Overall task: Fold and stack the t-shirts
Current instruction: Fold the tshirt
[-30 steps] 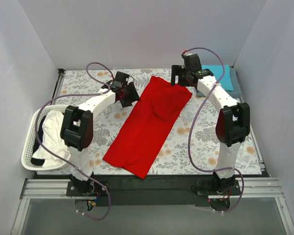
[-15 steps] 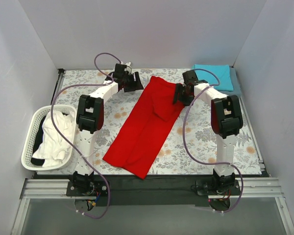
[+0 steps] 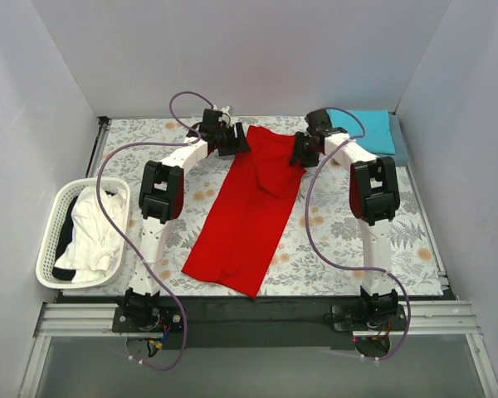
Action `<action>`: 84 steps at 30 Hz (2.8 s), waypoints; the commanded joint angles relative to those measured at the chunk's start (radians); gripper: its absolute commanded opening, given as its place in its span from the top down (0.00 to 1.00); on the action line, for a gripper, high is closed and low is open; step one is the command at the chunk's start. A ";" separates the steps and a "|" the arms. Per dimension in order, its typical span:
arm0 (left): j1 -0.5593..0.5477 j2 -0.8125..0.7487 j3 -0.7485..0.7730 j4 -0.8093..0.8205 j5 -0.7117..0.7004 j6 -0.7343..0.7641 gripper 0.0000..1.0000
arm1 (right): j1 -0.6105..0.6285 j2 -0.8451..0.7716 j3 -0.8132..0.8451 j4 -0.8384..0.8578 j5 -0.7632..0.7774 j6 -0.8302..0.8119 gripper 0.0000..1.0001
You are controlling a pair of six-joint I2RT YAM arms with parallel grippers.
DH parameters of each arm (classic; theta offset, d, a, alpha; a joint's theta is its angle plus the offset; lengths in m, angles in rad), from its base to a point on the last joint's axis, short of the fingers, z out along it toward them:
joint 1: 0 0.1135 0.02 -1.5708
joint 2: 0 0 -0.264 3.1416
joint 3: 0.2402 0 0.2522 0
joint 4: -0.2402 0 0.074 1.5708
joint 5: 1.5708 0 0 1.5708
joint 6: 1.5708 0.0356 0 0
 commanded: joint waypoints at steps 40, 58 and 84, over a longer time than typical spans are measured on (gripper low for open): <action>0.051 -0.549 -0.484 -0.165 -0.583 -0.457 0.32 | 0.169 -0.536 -0.458 0.047 0.050 -0.045 0.13; -0.118 -1.456 -1.406 -0.443 -0.556 -0.733 0.52 | 0.812 -1.082 -1.132 0.047 0.256 0.418 0.35; -0.351 -1.476 -1.624 -0.297 -0.424 -0.799 0.54 | 0.901 -0.973 -1.191 0.067 0.432 0.582 0.78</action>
